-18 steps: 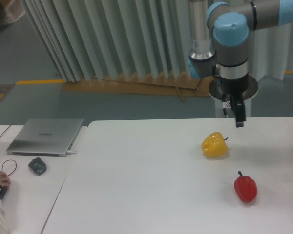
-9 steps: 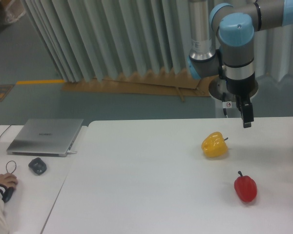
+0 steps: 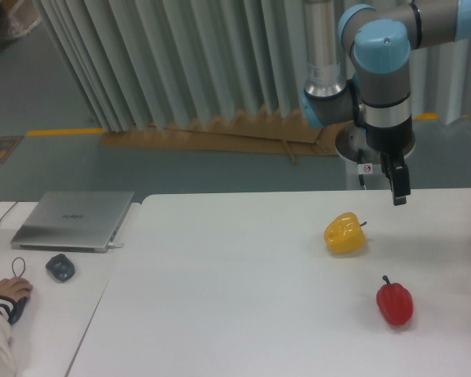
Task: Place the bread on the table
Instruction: 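Raise the open gripper and swing it away from the peppers, out of view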
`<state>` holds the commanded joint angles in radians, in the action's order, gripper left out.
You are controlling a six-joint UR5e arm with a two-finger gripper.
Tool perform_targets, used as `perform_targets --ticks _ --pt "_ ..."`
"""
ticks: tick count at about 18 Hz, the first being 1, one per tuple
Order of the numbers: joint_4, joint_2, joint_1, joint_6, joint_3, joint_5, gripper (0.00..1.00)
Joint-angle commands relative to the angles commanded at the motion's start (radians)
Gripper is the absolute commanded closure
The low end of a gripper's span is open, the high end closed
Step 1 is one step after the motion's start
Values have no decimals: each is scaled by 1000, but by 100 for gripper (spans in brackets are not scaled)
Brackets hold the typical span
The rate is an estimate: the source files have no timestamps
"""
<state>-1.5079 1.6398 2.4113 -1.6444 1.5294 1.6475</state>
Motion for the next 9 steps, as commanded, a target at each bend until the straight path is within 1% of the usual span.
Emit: perform_targets --ticks 3,5,6,7,9 --pt "2 2 51 -14 -2 0 0" --pt "21 5 90 -40 -5 1 0" --pt "38 8 113 -87 -2 2 0" --pt "49 12 139 -163 1 2 0" --pt "52 28 187 -308 0 -2 0"
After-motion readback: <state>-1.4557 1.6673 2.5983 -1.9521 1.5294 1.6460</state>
